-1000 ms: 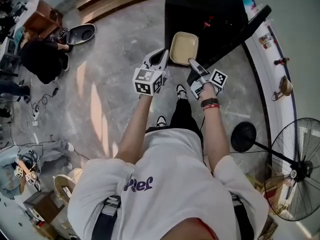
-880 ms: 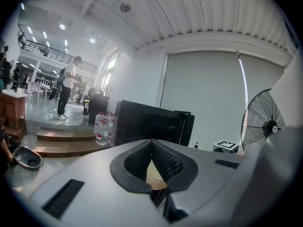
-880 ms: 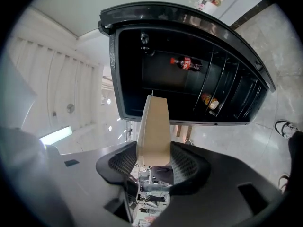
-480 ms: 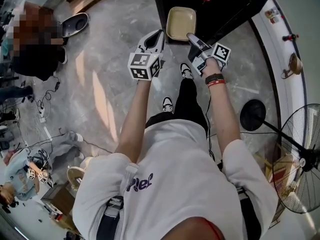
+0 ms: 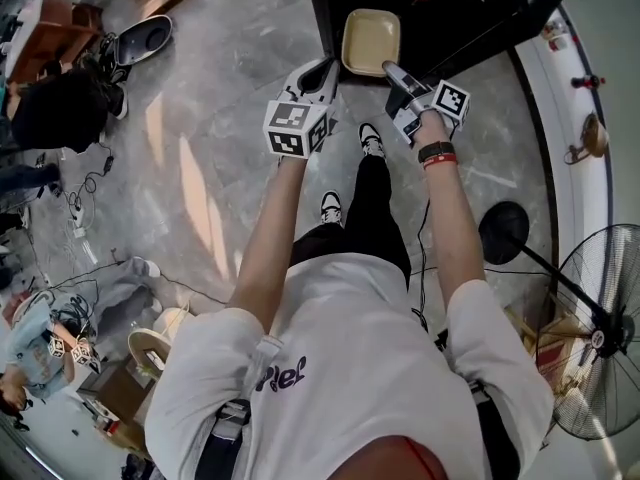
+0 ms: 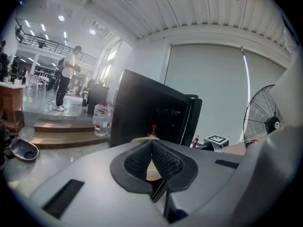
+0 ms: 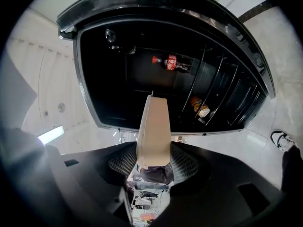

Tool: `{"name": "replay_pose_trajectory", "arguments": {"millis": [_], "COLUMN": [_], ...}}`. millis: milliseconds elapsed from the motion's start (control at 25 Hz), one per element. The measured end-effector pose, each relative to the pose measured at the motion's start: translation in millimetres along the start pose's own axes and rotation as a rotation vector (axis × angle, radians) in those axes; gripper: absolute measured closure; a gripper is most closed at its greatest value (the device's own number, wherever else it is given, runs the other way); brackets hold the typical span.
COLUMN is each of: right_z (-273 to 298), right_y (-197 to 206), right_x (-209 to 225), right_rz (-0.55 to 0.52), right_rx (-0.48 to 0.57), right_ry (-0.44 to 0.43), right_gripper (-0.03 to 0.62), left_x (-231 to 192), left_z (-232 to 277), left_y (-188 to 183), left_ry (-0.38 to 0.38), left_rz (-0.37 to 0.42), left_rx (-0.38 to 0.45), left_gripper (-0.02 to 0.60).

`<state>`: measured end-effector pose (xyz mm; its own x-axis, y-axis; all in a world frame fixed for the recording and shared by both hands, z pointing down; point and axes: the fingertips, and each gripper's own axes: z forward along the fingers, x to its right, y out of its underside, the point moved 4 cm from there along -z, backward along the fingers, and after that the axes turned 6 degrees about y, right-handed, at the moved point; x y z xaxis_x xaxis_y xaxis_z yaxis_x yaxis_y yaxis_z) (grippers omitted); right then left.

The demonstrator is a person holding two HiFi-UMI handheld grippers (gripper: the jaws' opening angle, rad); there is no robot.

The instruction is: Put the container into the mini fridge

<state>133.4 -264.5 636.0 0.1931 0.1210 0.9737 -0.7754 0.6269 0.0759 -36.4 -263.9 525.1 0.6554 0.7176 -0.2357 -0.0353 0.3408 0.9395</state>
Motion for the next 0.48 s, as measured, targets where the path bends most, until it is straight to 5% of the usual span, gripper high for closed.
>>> {"name": "replay_pose_trajectory", "arguments": {"millis": [480], "right_z": [40.2], "right_y": [-43.7], "right_x": [18.6], "right_rz": [-0.010], "right_rx": [-0.017], "right_ry": [-0.002], "right_gripper": [0.367], "left_x": [-25.5], "left_z": [34.5], "left_y": [16.4], "left_ry": [-0.009], "left_rz": [-0.022], "left_rx": [-0.022], "left_gripper": [0.560]}}
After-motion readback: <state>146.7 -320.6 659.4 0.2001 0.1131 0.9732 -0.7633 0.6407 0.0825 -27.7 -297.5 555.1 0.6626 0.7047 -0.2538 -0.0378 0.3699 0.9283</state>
